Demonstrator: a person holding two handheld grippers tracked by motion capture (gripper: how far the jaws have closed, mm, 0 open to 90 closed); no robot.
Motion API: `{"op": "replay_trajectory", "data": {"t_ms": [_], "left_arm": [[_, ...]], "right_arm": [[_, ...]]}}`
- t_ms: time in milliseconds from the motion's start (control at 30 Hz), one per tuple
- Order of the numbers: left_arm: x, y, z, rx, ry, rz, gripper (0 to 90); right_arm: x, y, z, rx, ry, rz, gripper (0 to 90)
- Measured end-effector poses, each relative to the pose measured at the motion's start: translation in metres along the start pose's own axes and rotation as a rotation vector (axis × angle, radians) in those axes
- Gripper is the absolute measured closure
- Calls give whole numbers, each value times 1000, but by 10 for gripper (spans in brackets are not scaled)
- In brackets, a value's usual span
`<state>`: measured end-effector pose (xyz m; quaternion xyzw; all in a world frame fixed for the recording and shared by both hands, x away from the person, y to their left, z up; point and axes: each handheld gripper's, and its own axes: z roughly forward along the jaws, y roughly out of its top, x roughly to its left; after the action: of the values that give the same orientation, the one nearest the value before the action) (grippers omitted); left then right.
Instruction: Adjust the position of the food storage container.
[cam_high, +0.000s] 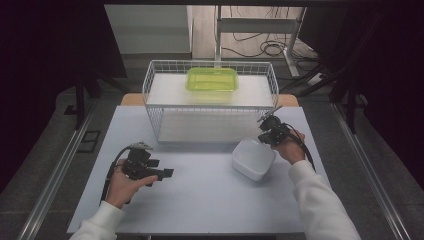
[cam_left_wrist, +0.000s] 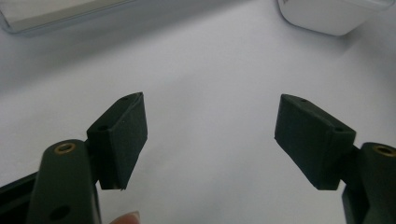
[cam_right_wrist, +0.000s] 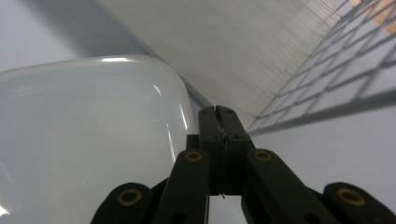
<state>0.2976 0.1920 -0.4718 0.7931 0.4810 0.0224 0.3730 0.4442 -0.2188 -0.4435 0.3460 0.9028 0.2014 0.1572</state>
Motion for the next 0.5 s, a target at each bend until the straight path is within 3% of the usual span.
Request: {"op": "replay_trajectory", "data": {"t_ms": [267,500], "left_arm": [[0,0,0,-6,-4,-6,239],[0,-1,-1,-11,-14,-16,241]], "right_arm": [[4,5,0,7,-9,-61,895],[3,7,5,13,-13,-63,895]]}}
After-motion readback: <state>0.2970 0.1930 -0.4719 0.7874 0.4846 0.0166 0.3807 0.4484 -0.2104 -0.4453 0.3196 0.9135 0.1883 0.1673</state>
